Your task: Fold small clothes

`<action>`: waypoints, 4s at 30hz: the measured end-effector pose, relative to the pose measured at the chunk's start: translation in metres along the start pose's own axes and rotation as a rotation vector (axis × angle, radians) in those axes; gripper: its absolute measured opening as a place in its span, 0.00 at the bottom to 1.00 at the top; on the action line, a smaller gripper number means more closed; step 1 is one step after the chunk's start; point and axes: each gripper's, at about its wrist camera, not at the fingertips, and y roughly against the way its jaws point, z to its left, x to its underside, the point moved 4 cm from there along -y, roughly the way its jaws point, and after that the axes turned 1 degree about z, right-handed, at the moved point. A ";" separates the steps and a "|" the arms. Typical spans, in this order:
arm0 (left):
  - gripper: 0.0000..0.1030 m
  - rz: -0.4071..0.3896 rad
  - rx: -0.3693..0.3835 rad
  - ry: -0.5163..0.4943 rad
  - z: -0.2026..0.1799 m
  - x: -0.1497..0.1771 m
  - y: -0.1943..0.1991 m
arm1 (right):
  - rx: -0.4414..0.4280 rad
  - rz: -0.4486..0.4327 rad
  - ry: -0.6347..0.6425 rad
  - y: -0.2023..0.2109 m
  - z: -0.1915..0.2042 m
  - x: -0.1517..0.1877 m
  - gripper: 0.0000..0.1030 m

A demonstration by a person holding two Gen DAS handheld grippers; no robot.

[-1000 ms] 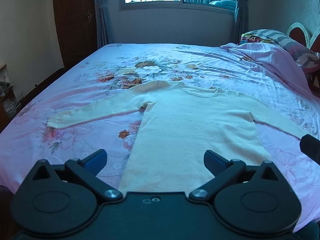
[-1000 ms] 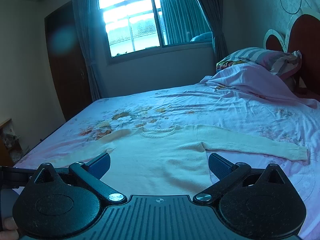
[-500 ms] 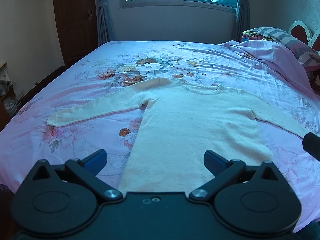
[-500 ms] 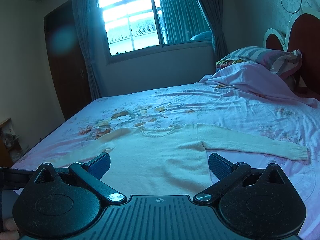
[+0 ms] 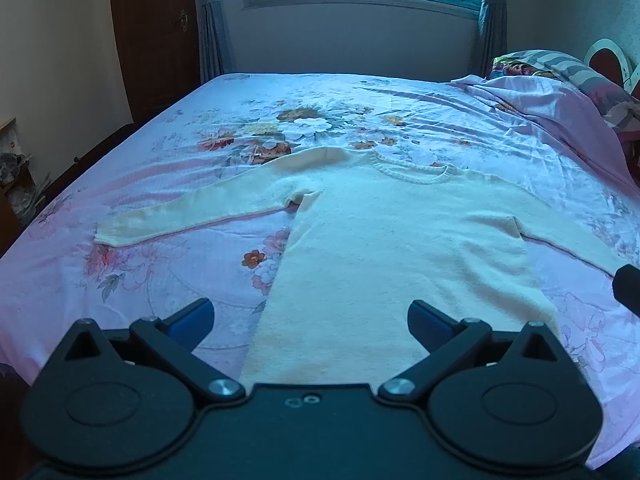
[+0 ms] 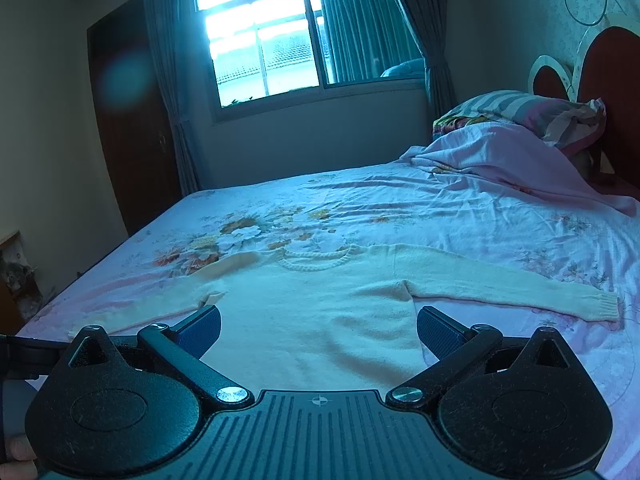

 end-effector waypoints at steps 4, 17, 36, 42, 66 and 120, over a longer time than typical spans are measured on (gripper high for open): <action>0.98 0.008 -0.006 0.008 0.004 -0.001 -0.006 | -0.003 0.002 0.004 -0.005 0.001 0.000 1.00; 0.98 0.057 -0.043 0.044 0.025 -0.004 -0.037 | -0.002 0.025 0.040 -0.035 0.012 0.002 1.00; 0.97 0.150 -0.115 0.116 0.070 -0.020 -0.112 | -0.010 0.087 0.066 -0.113 0.017 0.000 1.00; 0.92 0.196 -0.136 0.172 0.093 -0.027 -0.146 | -0.012 0.112 0.073 -0.143 0.017 0.001 1.00; 0.72 0.285 -0.116 0.768 0.249 -0.035 -0.259 | -0.041 0.214 0.092 -0.230 0.030 0.017 1.00; 0.31 0.149 0.095 0.121 0.070 -0.152 -0.294 | -0.176 0.360 -0.103 -0.389 -0.016 -0.009 0.66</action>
